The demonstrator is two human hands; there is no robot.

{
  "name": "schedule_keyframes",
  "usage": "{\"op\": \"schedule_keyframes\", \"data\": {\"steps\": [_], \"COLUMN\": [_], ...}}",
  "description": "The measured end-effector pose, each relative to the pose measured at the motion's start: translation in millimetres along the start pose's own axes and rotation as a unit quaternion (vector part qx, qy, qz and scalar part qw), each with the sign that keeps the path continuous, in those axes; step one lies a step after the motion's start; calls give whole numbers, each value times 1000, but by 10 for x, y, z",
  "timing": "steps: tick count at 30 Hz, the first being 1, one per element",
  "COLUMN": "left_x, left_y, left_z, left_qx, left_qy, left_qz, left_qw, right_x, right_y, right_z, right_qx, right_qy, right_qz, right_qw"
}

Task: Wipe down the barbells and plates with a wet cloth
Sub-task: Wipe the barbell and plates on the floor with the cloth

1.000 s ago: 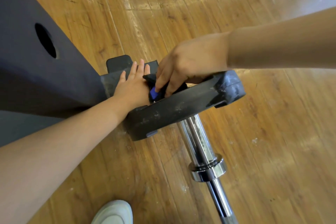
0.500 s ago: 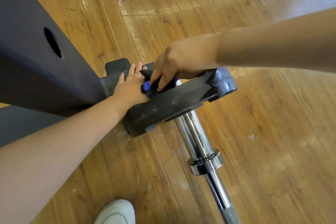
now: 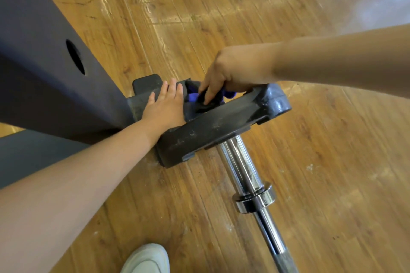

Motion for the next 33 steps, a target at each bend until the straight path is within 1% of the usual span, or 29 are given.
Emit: {"op": "schedule_keyframes", "data": {"steps": [1,3,5,6,7,9,10,12,13,14,15,16,17,19,20,22,23,25,27,29,31,33], "left_x": [1,0,-32,-61,-84,-152,-192,-294,-345,-398,-441,-479,-497,-504,-489,-436,-401,-336,-323,-347,-351,-367], "left_y": [-3,2,13,16,12,-5,-10,-39,-62,-93,-127,-164,-192,-238,-253,-270,-294,-392,-519,-610,-674,-725], "left_z": [5,-14,-26,-32,-37,-104,-145,-228,-267,-312,-374,-480,-598,-869,-997,-1204,-1268,-1411,-1515,-1547,-1533,-1497], "left_qx": [2,8,3,-6,-10,-20,-34,-60,-57,-43,-21,4,35,107,141,192,211,241,229,205,179,165], "left_qy": [0,3,16,18,11,-22,-41,-84,-110,-135,-160,-182,-203,-258,-289,-352,-371,-382,-365,-363,-372,-372], "left_qz": [-9,-13,-62,-105,-151,-263,-332,-463,-510,-540,-552,-547,-521,-445,-410,-360,-340,-297,-318,-330,-286,-228], "left_qw": [1000,1000,998,994,988,964,942,880,851,830,818,818,828,851,854,842,838,841,844,847,865,884], "right_x": [12,-5,-48,-56,-59,-37,-18,62,120,191,276,369,462,601,651,681,686,703,753,831,891,966], "right_y": [-27,-65,-94,-109,-99,-48,-5,104,170,240,319,398,478,606,653,761,811,956,1072,1100,1089,1065], "right_z": [-2,-33,-170,-269,-375,-562,-654,-813,-872,-906,-918,-909,-890,-863,-859,-853,-852,-834,-832,-864,-935,-1026], "right_qx": [4,26,34,29,28,7,-4,8,19,28,33,34,33,38,42,30,16,-15,-5,27,61,84], "right_qy": [16,44,41,17,-25,-146,-208,-313,-352,-383,-406,-421,-431,-454,-469,-506,-519,-530,-522,-500,-479,-442], "right_qz": [3,-30,-83,-108,-114,-116,-122,-122,-119,-115,-110,-108,-114,-140,-150,-151,-144,-139,-141,-108,-117,-114], "right_qw": [1000,998,995,994,993,982,970,942,928,916,907,900,895,879,869,849,843,836,841,859,868,886]}}
Point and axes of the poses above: each hand's wrist, its own z-axis towards the middle knuckle, its own x-axis out of the palm, y = z × x, the point moved 1 cm from there along z, towards the middle knuckle, and after that the axes turned 2 degrees about y, right-handed, at the moved point
